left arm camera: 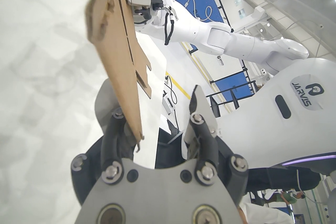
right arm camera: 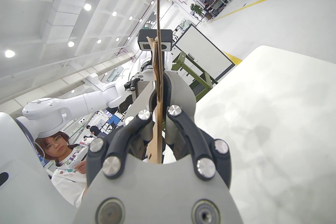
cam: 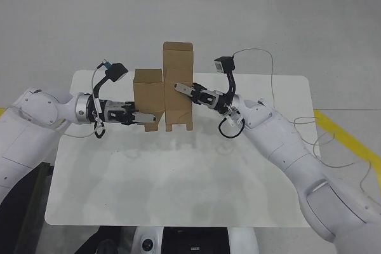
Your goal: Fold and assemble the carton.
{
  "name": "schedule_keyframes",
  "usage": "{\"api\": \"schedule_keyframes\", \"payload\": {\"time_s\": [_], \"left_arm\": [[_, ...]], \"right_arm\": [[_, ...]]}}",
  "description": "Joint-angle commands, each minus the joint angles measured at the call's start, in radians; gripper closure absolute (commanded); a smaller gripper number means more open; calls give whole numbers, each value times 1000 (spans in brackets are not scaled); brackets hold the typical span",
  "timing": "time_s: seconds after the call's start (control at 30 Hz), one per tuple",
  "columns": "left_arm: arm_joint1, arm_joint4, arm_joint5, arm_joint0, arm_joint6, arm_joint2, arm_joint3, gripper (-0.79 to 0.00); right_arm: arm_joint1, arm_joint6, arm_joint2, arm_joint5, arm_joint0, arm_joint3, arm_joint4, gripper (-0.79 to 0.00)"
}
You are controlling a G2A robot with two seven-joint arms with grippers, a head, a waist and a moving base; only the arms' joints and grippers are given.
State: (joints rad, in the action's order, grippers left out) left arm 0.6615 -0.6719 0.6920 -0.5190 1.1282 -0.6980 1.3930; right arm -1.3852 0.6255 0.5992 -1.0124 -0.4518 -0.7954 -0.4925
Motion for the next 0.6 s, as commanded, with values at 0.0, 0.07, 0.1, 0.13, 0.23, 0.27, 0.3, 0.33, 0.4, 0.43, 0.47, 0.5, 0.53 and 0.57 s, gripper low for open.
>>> {"api": "schedule_keyframes", "payload": {"time_s": [0.0,0.07,0.1,0.13,0.23,0.27,0.3,0.33,0.4,0.43,0.47,0.5,0.53,0.57], "left_arm": [[6,-12,-11,1,11,-1,-10,0],[10,-20,-20,3,20,-3,-20,0],[13,-24,-24,4,24,-5,-25,0],[15,-27,-28,4,27,-7,-29,0],[21,-32,-38,6,38,-12,-41,0],[23,-33,-42,7,42,-14,-43,0],[24,-35,-46,7,46,-17,-45,0],[26,-37,-51,8,51,-19,-47,0],[27,-42,-62,9,62,-27,-49,0],[27,-45,-69,10,68,-32,-50,0],[27,-46,-73,10,73,-36,-50,0],[26,-46,-83,11,82,-44,-50,0],[24,-45,-91,11,91,-51,-50,0],[22,-44,-101,11,101,-57,-50,0]], "right_arm": [[-4,3,7,0,-1,4,12,0],[-6,3,16,0,-4,4,23,0],[-7,3,20,0,-5,5,30,0],[-8,3,24,0,-6,4,37,0],[-11,4,36,0,-11,2,53,0],[-12,7,40,0,-12,1,57,-86],[-12,9,43,0,-13,3,61,-653],[-13,8,48,0,-13,7,65,-785],[-13,-2,61,0,-11,22,77,-785],[-12,-7,69,0,-10,33,85,-785],[-10,-8,74,0,-9,40,91,-785],[-7,-7,85,0,-5,56,106,-785],[-4,-3,95,0,-3,68,115,-785],[1,4,105,0,-2,79,124,-785]]}}
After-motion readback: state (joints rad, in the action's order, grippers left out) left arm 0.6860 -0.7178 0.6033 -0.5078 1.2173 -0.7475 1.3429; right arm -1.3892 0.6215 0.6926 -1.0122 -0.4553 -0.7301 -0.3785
